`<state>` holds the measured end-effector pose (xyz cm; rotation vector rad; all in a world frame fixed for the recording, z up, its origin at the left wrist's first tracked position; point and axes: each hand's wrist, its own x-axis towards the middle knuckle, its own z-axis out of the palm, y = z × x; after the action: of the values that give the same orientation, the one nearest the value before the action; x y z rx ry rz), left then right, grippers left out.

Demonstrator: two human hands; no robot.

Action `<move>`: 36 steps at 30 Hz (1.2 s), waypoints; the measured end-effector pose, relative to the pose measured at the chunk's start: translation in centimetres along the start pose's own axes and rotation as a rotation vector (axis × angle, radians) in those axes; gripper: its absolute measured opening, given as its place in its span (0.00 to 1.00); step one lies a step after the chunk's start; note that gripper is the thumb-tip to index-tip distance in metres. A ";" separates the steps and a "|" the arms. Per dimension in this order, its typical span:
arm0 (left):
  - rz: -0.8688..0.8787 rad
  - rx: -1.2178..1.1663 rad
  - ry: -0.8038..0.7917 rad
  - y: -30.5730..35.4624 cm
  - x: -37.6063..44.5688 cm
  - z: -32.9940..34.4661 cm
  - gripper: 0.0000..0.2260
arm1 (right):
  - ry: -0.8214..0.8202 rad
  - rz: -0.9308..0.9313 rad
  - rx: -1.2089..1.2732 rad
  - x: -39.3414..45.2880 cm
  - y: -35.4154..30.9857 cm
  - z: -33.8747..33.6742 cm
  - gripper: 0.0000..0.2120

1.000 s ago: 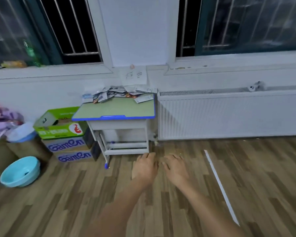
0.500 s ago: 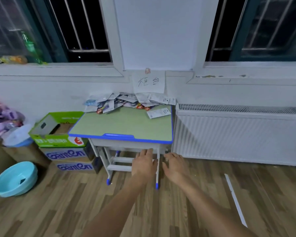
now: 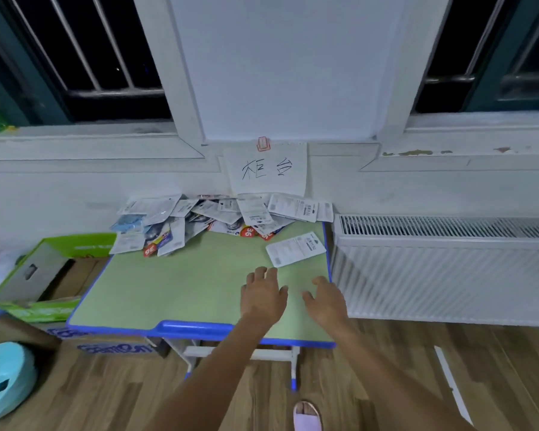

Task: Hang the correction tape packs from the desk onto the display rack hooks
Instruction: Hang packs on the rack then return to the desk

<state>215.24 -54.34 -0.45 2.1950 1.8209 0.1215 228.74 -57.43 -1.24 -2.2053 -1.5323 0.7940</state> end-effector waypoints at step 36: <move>0.141 0.115 0.291 -5.9 22.1 -1.5 0.19 | 0.014 0.127 0.215 21.4 -4.5 1.0 0.13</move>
<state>213.65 -31.60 -3.25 2.4968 1.8555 0.3944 230.41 -35.88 -4.87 -2.1589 -1.2465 0.9326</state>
